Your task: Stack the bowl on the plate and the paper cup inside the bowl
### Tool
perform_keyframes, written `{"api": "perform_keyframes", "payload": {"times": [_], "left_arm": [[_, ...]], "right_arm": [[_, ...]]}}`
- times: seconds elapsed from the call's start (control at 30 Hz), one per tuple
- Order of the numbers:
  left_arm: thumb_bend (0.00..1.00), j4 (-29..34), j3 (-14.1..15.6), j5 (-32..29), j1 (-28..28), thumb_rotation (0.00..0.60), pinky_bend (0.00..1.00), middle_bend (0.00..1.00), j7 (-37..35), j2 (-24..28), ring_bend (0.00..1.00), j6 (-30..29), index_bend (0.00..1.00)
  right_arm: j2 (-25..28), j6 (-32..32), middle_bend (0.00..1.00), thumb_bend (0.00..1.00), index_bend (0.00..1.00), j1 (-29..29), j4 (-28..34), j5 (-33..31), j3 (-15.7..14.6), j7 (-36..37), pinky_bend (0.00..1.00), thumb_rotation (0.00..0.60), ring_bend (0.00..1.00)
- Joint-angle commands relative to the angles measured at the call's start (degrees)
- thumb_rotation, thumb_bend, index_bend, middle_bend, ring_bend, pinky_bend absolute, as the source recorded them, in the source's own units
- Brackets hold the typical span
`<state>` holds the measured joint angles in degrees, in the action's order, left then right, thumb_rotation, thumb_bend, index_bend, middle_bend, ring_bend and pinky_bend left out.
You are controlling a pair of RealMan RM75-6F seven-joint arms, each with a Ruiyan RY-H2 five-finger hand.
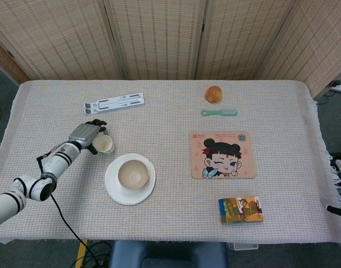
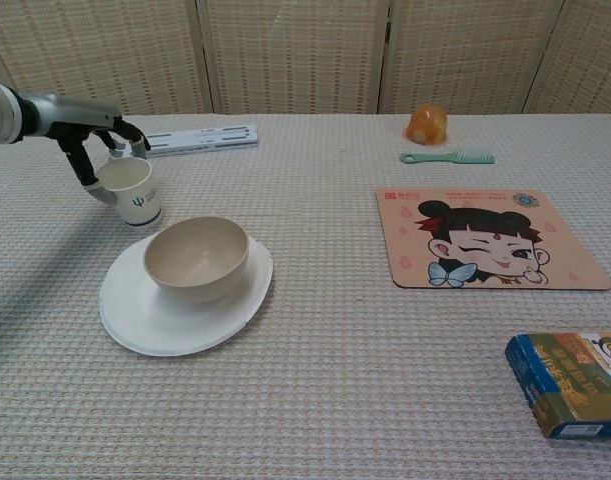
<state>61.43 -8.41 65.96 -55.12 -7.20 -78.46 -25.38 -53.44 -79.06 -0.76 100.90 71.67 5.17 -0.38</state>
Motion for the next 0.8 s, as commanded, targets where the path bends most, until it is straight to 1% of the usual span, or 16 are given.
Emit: {"api": "perform_keyframes", "payload": {"times": [0.03,0.17,0.23,0.37,0.53,0.8], "left_arm": [[0.20,0.1,-0.1,0.8,0.1,0.600,0.16,0.13,-0.6,-0.1,0.00,-0.5,0.44],[0.20,1.7,-0.4,1.6,0.3,0.600,0.16,0.13,-1.0,0.8,0.00,-1.3,0.45],[0.20,3.5,-0.7,1.4,0.4,0.600,0.16,0.13,-0.8,2.1,0.00,-1.7,0.45],[0.20,9.4,-1.2,-0.3,0.7,0.600,0.16,0.13,1.1,6.5,0.00,-2.9,0.45],[0.20,19.9,-1.6,-5.0,1.4,0.600,0.16,0.13,5.1,13.5,0.00,-5.6,0.46],[0.20,39.4,-0.5,-14.1,2.4,0.600,0.16,0.13,11.6,25.7,0.00,-10.8,0.46]], "right_arm": [[0.0,-0.1,0.00,0.22,0.00,0.1,0.0,0.1,0.0,0.1,0.00,0.600,0.00],[0.1,-0.1,0.00,0.22,0.00,0.1,0.0,0.2,-0.1,0.4,0.00,0.600,0.00],[0.2,-0.1,0.00,0.22,0.00,0.1,-0.1,0.4,-0.1,0.7,0.00,0.600,0.00],[0.4,0.4,0.00,0.22,0.00,0.0,-0.3,0.7,-0.2,1.4,0.00,0.600,0.00],[0.6,0.8,0.00,0.22,0.00,-0.1,-0.3,1.2,-0.4,2.0,0.00,0.600,0.00],[0.9,1.9,0.00,0.22,0.00,-0.6,-0.5,2.5,-1.1,2.8,0.00,0.600,0.00]]}}
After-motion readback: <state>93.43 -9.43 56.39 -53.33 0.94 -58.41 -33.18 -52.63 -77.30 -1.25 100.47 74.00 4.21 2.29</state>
